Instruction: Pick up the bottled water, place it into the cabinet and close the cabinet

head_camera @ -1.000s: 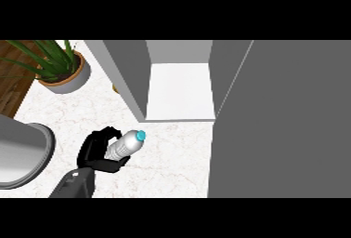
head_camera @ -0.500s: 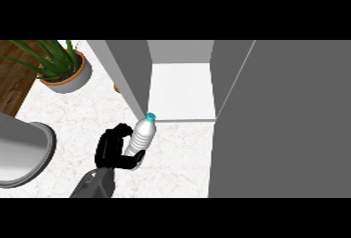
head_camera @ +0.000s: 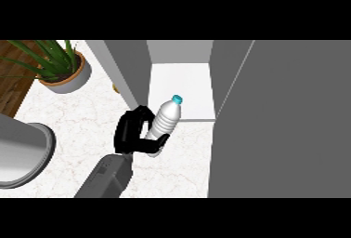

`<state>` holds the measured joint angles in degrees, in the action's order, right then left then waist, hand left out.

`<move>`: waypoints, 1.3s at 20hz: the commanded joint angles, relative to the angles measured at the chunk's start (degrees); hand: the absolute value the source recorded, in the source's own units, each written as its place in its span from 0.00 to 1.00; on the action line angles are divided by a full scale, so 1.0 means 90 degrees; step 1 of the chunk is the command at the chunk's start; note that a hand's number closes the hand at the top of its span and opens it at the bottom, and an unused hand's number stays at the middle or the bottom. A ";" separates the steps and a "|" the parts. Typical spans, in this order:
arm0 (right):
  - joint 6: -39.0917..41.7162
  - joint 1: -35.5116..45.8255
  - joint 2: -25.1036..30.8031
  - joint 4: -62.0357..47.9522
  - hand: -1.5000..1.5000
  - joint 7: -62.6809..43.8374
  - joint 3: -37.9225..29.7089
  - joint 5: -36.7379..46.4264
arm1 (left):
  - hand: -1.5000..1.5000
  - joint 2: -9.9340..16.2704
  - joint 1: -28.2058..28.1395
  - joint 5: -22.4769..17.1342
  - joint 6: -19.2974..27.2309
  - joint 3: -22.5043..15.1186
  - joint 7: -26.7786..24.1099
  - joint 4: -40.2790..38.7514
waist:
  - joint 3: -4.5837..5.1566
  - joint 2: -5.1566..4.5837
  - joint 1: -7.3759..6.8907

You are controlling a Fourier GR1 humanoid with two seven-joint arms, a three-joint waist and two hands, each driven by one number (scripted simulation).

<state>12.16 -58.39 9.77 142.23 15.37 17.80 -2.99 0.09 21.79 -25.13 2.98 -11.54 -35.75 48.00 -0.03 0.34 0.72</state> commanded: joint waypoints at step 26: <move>0.0425 0.0371 0.0061 0.0259 0.00 -0.0181 -0.0967 -0.0984 | 1.00 -0.0010 0.4158 -0.0344 0.3241 -0.1100 0.1344 -0.3110 | 0.0003 -0.0166 0.0379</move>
<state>15.44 -54.22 9.82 140.93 15.86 10.30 -6.13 0.09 55.57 -30.11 30.42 -21.18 -23.70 26.79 0.00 -0.86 3.55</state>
